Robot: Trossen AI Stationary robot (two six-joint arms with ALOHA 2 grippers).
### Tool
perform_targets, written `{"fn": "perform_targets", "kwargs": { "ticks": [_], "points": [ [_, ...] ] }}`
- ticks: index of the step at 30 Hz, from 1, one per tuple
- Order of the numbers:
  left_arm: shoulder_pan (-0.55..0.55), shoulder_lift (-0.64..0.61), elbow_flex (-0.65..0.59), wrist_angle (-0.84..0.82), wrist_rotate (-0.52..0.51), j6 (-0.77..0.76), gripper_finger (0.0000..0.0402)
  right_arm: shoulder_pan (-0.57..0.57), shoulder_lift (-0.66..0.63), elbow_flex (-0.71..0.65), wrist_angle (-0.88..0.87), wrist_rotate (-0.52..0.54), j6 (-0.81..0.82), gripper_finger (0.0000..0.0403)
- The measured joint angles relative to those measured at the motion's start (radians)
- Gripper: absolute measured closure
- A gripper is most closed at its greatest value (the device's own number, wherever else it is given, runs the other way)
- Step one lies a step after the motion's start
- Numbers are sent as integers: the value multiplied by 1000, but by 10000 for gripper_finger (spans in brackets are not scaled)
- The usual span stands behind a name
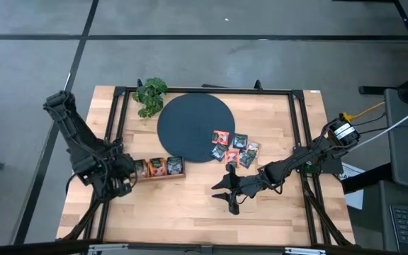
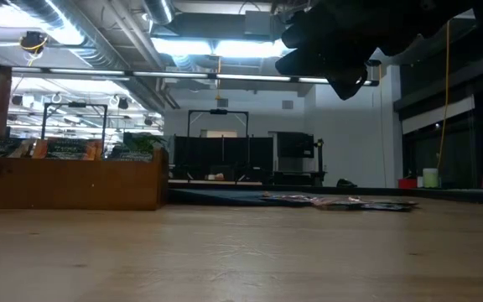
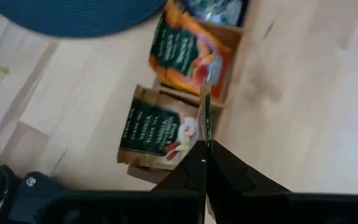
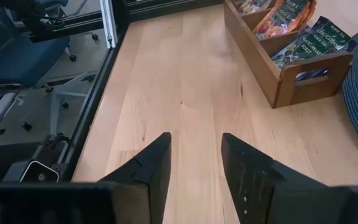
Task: Pick & Place Tea
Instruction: Put the brown tea bag into the left section of the wooden organizer
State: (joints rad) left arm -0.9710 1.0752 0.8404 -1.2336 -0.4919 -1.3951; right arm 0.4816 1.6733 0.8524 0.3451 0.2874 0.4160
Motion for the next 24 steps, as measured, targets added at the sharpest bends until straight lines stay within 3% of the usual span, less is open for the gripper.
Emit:
{"fn": "perform_targets", "kwargs": {
  "ticks": [10,24],
  "points": [
    [-3,-20,-177,104,-5,-34,398,0,0,0,0,1,-2,260],
    [-3,-19,-215,141,-11,-53,384,0,0,0,-19,44,-5,260]
  ]
}}
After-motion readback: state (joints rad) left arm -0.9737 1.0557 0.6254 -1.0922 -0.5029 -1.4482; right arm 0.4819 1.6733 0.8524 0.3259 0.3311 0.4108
